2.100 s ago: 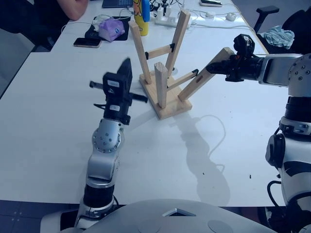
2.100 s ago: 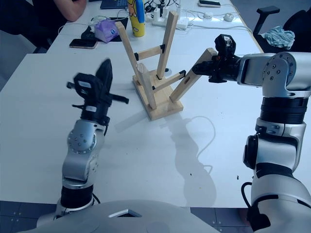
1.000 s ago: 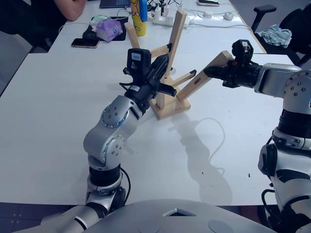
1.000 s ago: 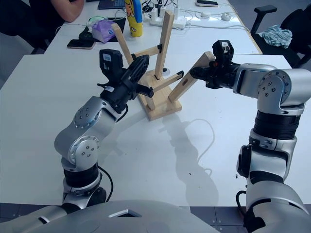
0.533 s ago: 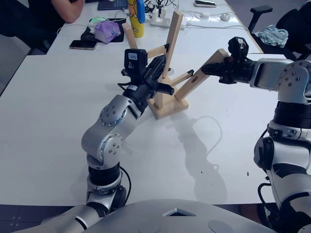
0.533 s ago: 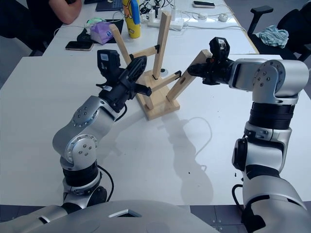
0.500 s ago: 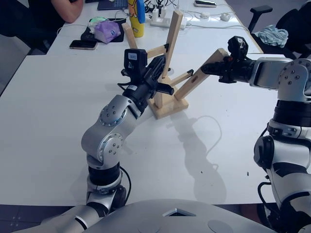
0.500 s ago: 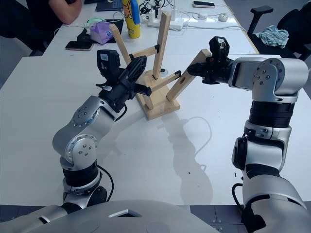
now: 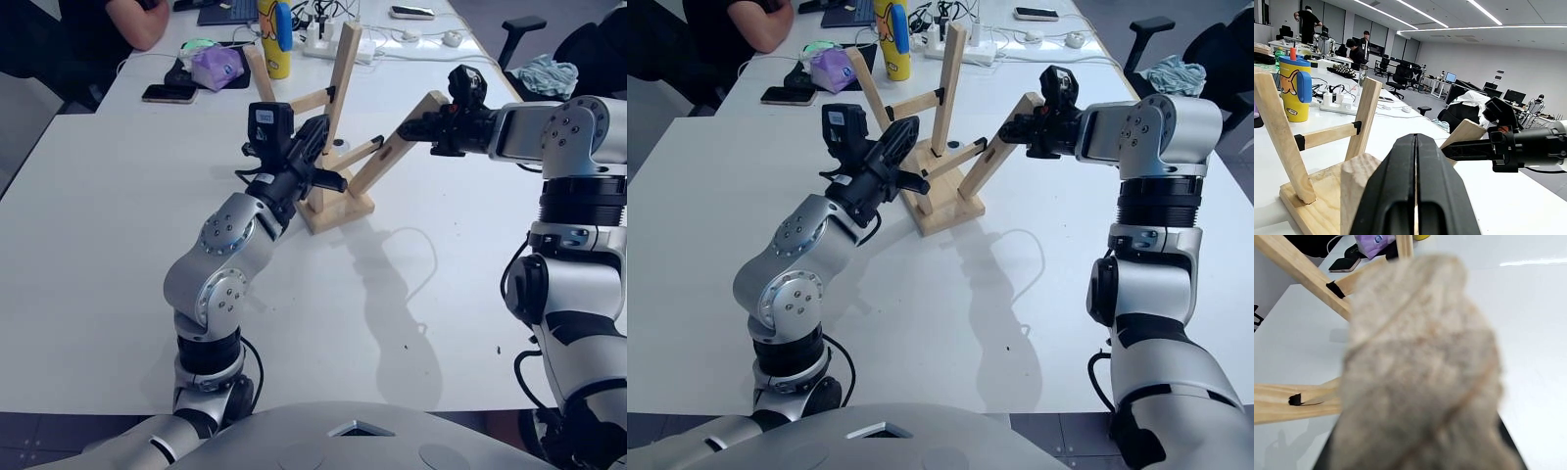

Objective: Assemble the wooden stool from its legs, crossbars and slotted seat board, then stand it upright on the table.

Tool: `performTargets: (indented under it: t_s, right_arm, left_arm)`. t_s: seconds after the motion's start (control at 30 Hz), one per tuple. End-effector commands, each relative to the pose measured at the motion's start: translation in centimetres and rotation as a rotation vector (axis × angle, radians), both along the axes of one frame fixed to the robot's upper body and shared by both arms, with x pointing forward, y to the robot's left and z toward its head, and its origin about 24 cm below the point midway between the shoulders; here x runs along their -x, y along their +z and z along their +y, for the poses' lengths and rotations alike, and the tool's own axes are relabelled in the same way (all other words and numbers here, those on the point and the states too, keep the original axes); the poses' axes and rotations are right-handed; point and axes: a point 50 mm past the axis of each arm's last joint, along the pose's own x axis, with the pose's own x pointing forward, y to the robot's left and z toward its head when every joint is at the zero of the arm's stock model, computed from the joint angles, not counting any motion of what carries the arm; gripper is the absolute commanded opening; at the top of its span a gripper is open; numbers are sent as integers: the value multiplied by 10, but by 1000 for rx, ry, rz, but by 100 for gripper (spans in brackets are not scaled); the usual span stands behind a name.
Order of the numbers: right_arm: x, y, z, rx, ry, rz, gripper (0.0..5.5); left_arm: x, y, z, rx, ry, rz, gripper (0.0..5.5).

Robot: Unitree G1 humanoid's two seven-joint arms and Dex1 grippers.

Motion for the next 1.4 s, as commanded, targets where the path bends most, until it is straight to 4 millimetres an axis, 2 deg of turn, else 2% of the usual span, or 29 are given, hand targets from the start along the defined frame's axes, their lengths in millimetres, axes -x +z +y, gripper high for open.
performTargets:
  t_s: [0.03, 0.3, 0.4, 0.53, 0.73, 0.83, 0.93, 1.03, 1.13, 1.27, 1.4]
  right_arm:
    - [21, -90, -15, 45, -70, 324, 104]
    - [19, -85, -8, -96, -4, 132, 104]
    - [18, -79, -7, -55, 39, 72, 104]
    - [14, -65, -2, 42, 129, -99, 104]
    - [19, -54, 5, 120, 218, -205, 104]
    - [24, -56, 2, 174, 212, -156, 104]
    - [28, -60, -6, 183, 118, -56, 104]
    - [41, -64, -5, 186, 118, 27, 104]
    - [54, -66, -3, 161, 142, 97, 104]
    - [67, -67, -10, 178, 137, 140, 104]
    - [81, -66, -13, 164, 155, 181, 104]
  left_arm:
    - [0, -20, 0, -31, -4, 110, 0]
    - [-3, -21, 0, -36, -31, 118, 0]
    - [-3, -20, -1, -35, -41, 114, 0]
    - [-3, -17, -3, -26, -64, 94, 0]
    - [8, -9, -14, -16, -163, 6, 0]
    - [25, -1, -23, -19, -281, -64, 0]
    - [42, -20, -22, -126, -367, -4, 0]
    - [51, -41, -12, -250, -365, 73, 0]
    - [56, -49, -2, -290, -352, 101, 0]
    - [56, -46, 12, -274, -291, 82, 0]
    - [51, -24, 21, -194, -211, -40, 0]
